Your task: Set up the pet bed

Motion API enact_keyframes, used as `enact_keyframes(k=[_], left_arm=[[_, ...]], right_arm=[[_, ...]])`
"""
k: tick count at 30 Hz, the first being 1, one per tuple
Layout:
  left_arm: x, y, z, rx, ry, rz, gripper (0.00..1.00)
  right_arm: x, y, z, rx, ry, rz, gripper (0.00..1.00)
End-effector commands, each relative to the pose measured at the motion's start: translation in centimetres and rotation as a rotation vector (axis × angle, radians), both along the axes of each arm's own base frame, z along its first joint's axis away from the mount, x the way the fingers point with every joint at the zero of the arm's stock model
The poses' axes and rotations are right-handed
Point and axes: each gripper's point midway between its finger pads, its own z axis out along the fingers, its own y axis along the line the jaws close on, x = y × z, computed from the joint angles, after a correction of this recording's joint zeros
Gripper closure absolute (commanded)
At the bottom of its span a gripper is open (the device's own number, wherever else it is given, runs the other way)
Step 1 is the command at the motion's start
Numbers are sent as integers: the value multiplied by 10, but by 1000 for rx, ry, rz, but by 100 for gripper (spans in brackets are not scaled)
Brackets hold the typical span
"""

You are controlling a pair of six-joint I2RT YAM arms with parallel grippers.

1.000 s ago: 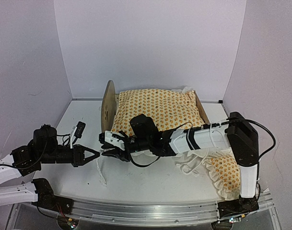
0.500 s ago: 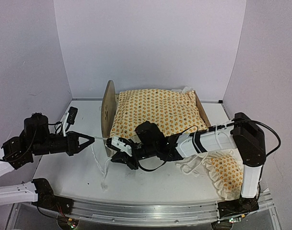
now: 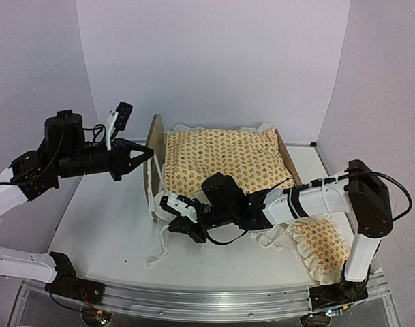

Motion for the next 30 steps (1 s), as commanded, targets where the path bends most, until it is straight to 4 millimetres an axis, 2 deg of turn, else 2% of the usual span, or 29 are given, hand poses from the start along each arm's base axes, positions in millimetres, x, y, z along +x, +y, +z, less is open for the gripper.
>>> enact_keyframes(k=[1,4,7,13,16,21,25,30], left_arm=[[31,-22,34,13,-265,13,100],[50,-22,37,47,-395,88,100],[66,-21,50,92,-515,150,100],[98,-21,59,281,-687,255,100],[116,-16,54,400,-735,316,100],[146,-5,35,573,-732,429,100],[147,-1,26,587,-707,435,100],[132,-1,-4,563,-551,354,100]], right_arm=[[2,3,25,58,20,-42,100],[2,2,26,64,34,-50,100],[2,0,25,63,37,-56,100],[3,-4,28,67,29,-69,100],[3,-4,29,69,34,-72,100],[2,-3,28,71,50,-70,100],[2,-3,26,68,53,-76,100],[1,-2,26,70,62,-74,100]])
